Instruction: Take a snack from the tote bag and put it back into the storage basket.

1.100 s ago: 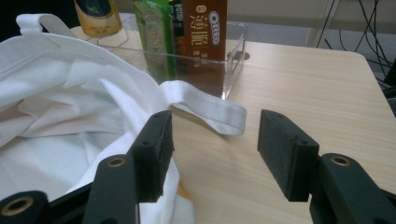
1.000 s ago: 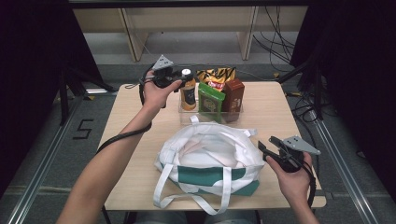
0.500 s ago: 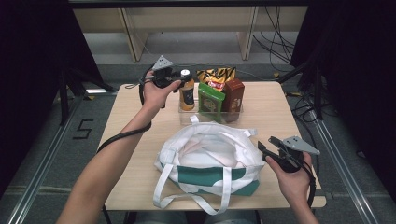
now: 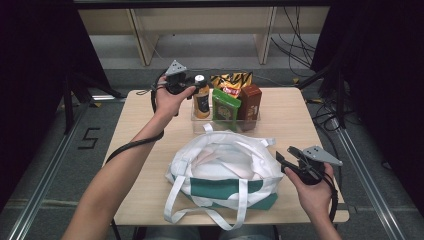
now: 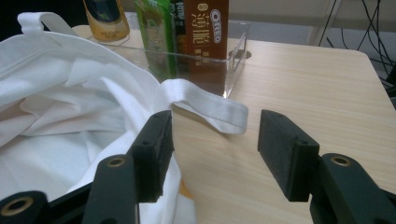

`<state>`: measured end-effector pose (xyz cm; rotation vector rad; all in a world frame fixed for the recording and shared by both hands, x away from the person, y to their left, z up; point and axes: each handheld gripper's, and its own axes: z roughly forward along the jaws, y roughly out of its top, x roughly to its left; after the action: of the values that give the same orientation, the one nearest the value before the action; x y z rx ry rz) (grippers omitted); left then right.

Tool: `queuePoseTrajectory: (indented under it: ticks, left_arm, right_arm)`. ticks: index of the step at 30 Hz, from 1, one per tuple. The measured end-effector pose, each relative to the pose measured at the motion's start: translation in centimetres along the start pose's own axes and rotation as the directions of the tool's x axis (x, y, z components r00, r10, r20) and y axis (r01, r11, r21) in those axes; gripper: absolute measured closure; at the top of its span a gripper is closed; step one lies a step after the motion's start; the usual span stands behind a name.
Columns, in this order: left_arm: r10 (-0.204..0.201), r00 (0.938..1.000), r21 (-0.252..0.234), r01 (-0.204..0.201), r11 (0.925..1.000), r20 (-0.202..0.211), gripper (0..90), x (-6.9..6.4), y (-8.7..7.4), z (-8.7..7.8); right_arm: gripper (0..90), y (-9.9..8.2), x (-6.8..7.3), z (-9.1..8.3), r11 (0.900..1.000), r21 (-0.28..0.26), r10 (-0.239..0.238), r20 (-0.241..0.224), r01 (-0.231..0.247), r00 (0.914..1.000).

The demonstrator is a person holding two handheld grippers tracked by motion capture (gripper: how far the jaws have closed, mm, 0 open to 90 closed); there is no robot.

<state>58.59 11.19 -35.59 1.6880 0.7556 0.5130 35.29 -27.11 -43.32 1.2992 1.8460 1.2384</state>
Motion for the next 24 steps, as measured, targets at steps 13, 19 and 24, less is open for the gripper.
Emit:
queuePoseTrajectory:
  ticks: [13,19,24]
  left_arm:
    - [-0.005,0.9999,0.018,0.005,0.9998,-0.01,58.6,0.2,-0.8,0.4]
    - [-0.006,0.9999,0.025,0.006,0.9997,-0.012,58.5,0.3,-1.0,0.4]
    - [-0.012,0.9998,0.03,0.012,0.9995,-0.015,58.6,0.3,-1.3,0.4]
  right_arm:
    - [45.6,0.0,0.2,0.0,0.9999,0.004,0.014,0.002,-0.014,0.9999]
    - [45.6,0.0,0.3,-0.1,0.9996,0.014,0.025,0.003,-0.025,0.9997]
    - [45.6,0.0,0.3,-0.1,0.9996,0.012,0.024,0.004,-0.024,0.9997]
